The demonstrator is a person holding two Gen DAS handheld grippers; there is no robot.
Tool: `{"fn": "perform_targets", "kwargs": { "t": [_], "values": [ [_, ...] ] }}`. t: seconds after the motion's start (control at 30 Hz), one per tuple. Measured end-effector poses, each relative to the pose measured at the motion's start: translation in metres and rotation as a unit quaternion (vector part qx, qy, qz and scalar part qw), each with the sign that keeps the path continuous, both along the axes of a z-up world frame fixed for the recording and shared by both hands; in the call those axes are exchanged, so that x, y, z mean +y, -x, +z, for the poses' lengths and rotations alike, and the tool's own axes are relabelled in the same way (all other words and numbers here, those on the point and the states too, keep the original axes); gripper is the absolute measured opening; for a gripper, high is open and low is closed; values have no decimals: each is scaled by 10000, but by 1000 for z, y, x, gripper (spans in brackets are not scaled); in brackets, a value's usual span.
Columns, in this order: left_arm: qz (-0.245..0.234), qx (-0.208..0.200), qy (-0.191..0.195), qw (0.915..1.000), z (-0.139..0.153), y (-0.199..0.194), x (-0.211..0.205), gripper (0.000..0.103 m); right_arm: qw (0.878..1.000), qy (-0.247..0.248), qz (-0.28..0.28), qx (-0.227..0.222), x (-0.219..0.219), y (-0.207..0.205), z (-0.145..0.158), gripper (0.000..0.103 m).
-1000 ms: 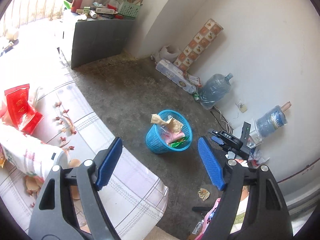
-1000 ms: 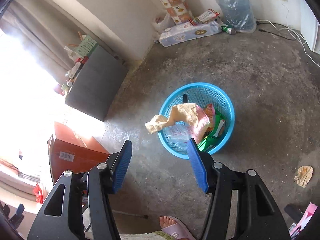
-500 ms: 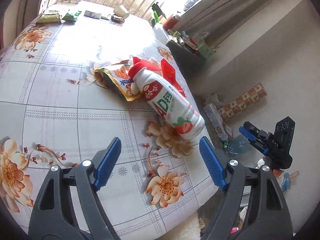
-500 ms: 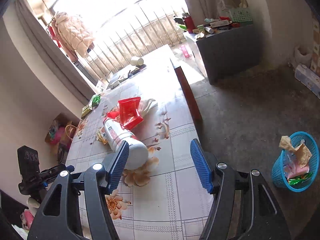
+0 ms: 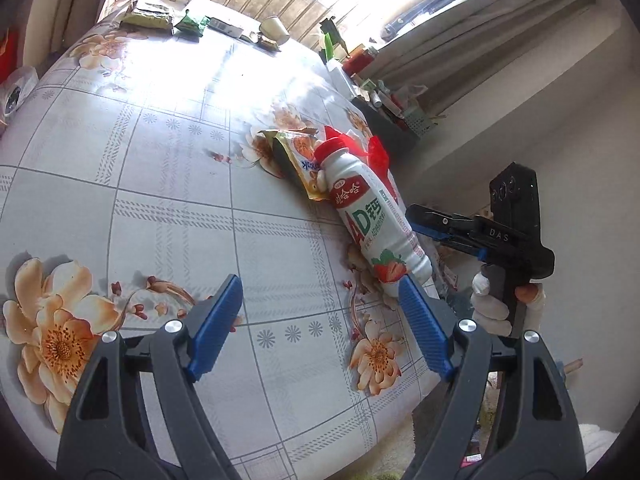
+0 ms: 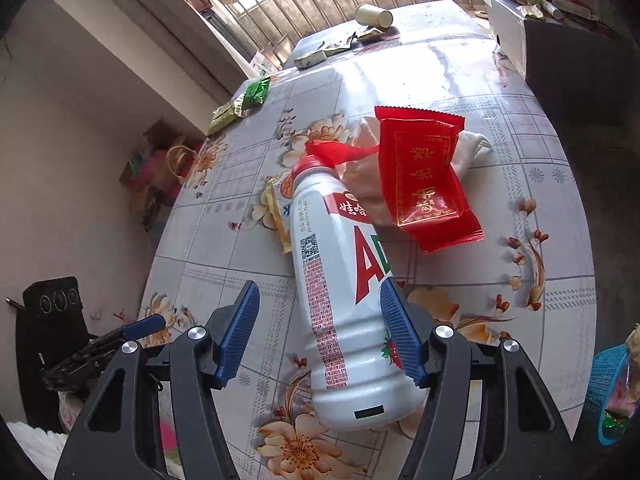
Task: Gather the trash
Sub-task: 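Move both grippers back to the table toward the white AD bottle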
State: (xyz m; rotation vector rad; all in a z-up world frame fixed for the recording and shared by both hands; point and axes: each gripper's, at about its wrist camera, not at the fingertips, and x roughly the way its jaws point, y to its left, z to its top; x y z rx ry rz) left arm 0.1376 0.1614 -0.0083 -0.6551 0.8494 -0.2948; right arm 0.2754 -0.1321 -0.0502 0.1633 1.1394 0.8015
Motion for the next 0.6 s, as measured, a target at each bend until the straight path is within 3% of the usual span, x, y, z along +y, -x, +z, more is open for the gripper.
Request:
{"fn": "perform_targets", "kwargs": {
  "t": [0.1,0.17,0.33,0.47,0.6],
  "values": [
    [48,-1,58,10000,-2,-4,9,76,9929,-840,781,308,13,35,9,62],
    [48,51,69,10000,-2,-11,10,77,9910,-971,867,303,15,51,12,62],
    [-229,77,-1,9997,5,-45,-5,83,9908,-1268,186,433,-16,66,2,62],
    [-540,342,42,9979,2,-88,-34,83,9837,-1618,-469,633,-56,75,-15,62],
    [-729,680,-375,9943,-8,-125,-78,83,9742,-1861,-1041,737,-92,91,-30,62]
  ]
}}
